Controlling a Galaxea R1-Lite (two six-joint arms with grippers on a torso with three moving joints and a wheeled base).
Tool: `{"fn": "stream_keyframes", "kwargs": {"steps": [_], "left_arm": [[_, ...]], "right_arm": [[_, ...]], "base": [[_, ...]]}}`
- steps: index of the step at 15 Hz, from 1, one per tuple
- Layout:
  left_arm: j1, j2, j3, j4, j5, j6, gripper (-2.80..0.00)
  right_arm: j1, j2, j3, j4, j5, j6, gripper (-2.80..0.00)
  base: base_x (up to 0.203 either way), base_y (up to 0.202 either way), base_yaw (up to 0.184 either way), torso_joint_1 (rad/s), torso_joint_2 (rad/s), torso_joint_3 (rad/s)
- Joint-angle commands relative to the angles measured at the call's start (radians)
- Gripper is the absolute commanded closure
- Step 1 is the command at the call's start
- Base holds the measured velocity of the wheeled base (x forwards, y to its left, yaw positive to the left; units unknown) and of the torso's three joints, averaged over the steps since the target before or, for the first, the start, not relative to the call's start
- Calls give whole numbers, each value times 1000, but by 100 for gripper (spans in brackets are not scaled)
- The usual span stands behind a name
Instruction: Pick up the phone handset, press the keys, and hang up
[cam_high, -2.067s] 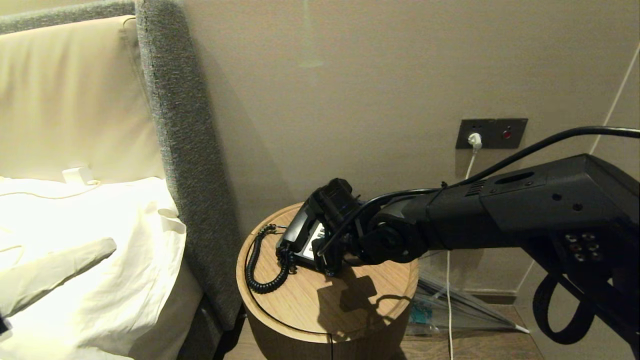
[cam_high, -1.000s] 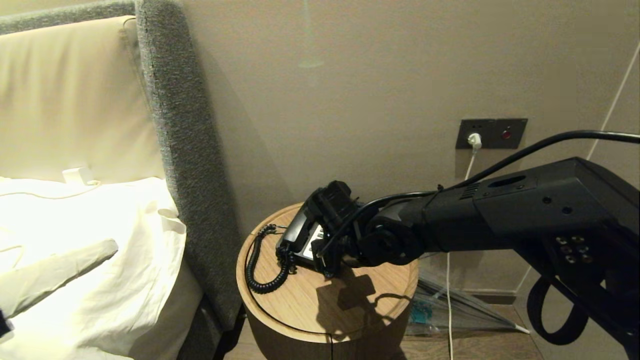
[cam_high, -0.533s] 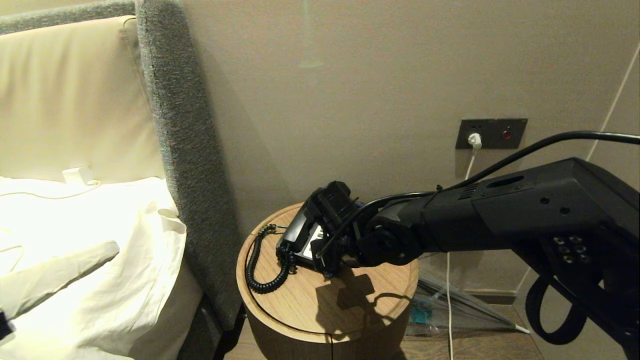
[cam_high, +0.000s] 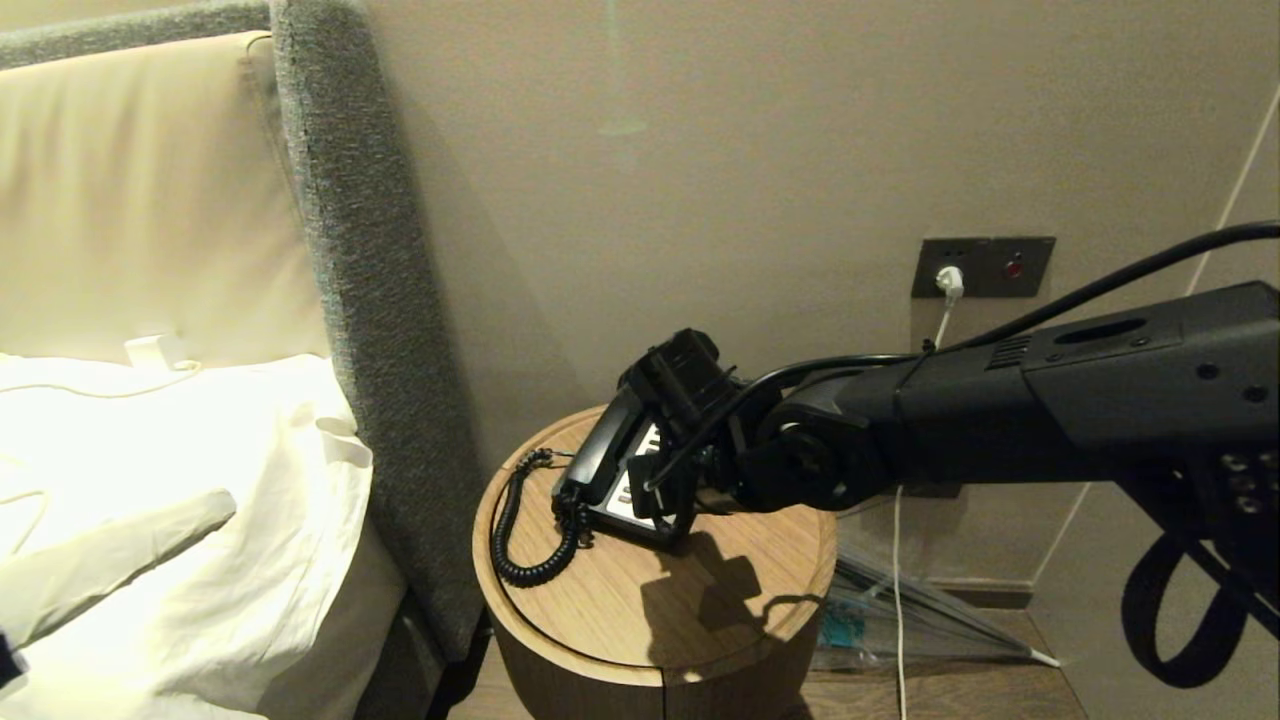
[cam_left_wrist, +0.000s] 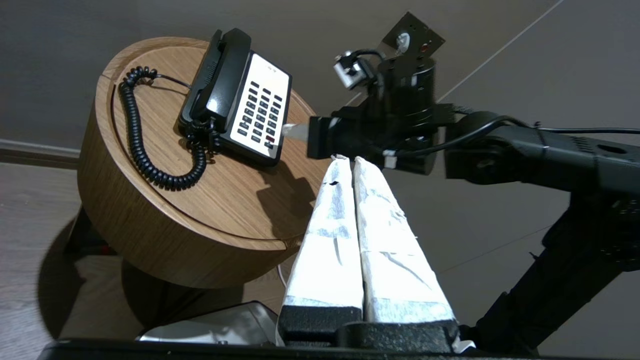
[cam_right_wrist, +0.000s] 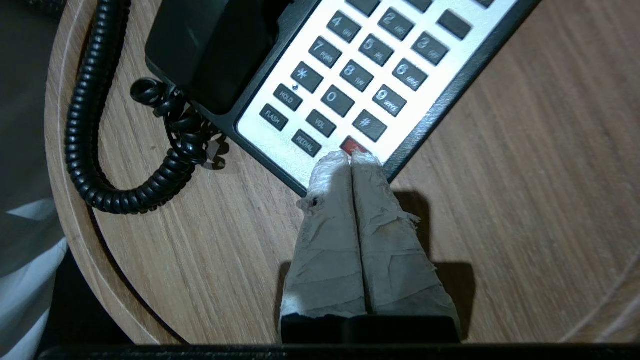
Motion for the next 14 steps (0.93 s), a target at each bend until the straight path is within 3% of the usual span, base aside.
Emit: {"fn": "stream_keyframes", "kwargs": {"steps": [1, 10, 12, 14], "left_arm": [[0, -4, 9, -1, 1, -3, 0], [4, -49, 40, 2, 17, -4, 0], [40, -108, 92, 8, 95, -1, 0], [121, -122, 118, 20, 166, 0, 0]], "right_arm": [[2, -40, 6, -2, -5, 4, 0], [13, -112, 18, -7, -48, 9, 0], [15, -136, 21, -8, -51, 10, 0], [14, -153, 18, -24, -47, 11, 0]], "base": [[0, 0, 0, 0, 0, 0], [0, 0, 0, 0, 0, 0], [0, 0, 0, 0, 0, 0], [0, 0, 0, 0, 0, 0]]}}
